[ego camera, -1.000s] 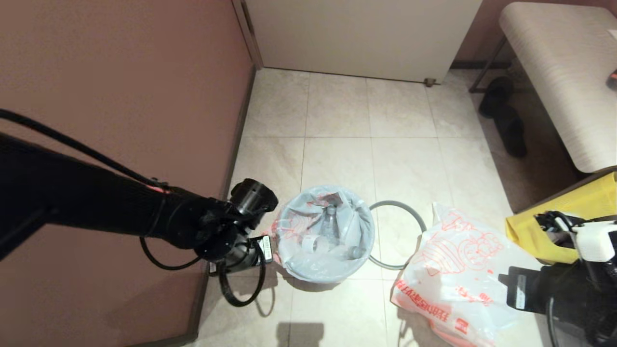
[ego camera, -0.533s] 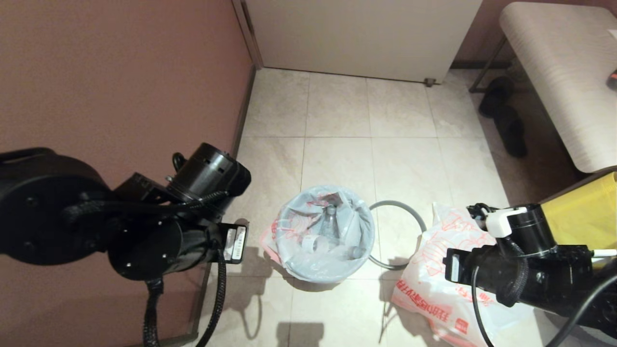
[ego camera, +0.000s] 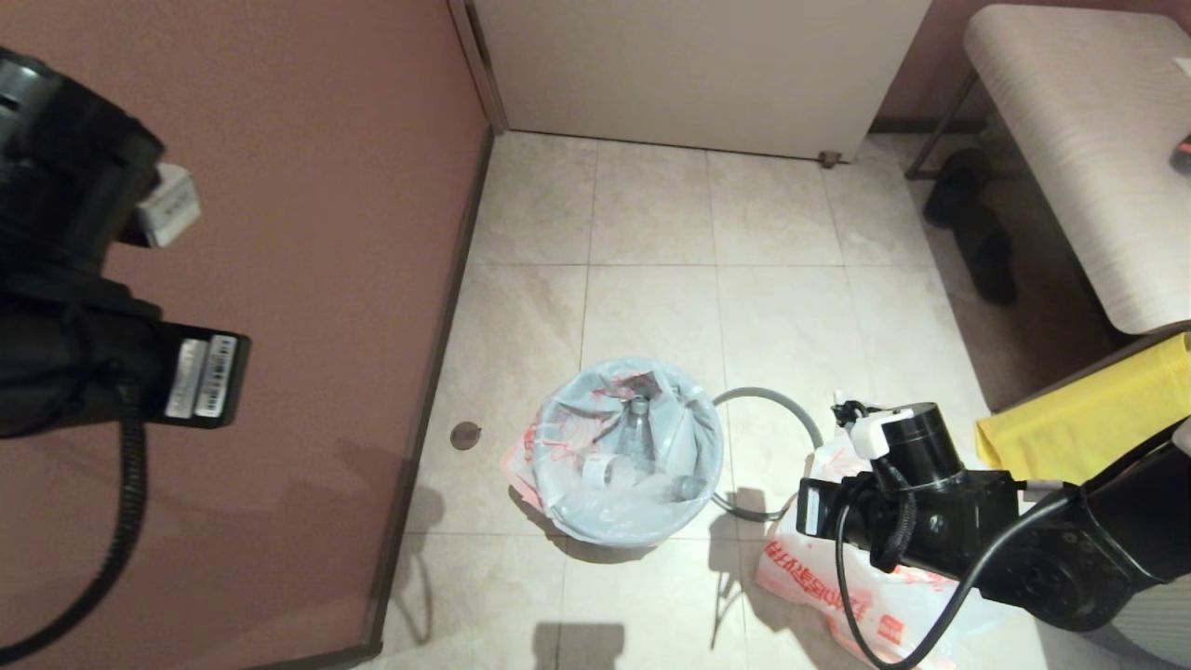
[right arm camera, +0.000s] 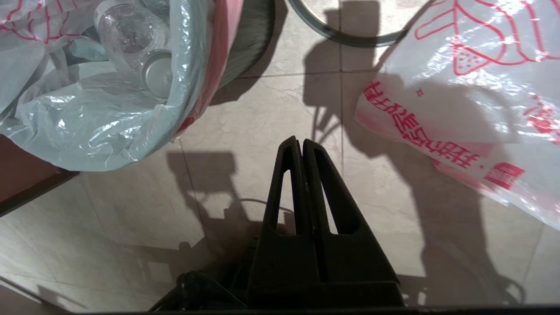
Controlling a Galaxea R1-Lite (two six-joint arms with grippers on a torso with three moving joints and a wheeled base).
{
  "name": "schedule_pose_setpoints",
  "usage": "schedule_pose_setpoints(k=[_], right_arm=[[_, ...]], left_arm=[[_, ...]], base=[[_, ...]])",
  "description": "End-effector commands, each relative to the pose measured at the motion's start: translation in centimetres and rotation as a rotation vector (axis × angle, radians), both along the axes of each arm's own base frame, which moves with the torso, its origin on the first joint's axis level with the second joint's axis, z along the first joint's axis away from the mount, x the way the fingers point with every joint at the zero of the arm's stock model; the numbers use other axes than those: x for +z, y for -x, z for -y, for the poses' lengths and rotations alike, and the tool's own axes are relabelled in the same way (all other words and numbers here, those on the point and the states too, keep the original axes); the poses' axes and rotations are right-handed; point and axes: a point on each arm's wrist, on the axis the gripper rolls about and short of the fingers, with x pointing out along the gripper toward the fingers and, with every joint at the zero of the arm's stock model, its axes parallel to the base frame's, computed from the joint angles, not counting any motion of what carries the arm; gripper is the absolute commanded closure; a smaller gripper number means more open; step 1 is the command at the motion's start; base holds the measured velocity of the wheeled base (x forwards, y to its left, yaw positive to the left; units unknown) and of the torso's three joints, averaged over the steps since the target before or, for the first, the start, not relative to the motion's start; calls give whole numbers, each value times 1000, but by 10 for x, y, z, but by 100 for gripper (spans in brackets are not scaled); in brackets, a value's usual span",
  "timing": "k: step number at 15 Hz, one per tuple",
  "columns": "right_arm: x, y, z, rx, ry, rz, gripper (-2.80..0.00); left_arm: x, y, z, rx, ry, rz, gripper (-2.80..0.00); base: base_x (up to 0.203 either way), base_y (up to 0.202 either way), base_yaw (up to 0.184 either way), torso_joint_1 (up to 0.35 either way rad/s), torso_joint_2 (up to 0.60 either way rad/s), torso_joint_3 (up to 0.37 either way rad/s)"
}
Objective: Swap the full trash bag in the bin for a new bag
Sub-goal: Place the trash bag on the floor
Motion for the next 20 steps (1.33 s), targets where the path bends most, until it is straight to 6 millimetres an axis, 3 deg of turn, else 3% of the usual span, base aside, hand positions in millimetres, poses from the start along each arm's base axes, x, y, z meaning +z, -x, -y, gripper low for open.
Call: schedule_pose_setpoints(k=[1,5,7,12,15,20], right_arm=[[-24,-9,-7,8,14,-37,0],[-44,-25,-16,42,-21,-23,0],[-51,-30,-18,45,-26,-11,0],[-49,-34,-14,70,-62,19,0],[-51,-34,-13,69,-60,12,0],[-53,-36,-9,55,-59,9,0]], left_arm=[[22,28,-26,93,0,98,0],[27,59,-44,108,4,145,0],[29,62,-44,76,32,159,0],[40,99,-43,-341,263,176,0],[32,119,-44,-678,401,42,0],[24,129,-44,-912,458,-83,0]], base=[[0,0,0,0,0,0],[0,0,0,0,0,0],[0,0,0,0,0,0],[0,0,0,0,0,0],[0,0,0,0,0,0],[0,0,0,0,0,0]])
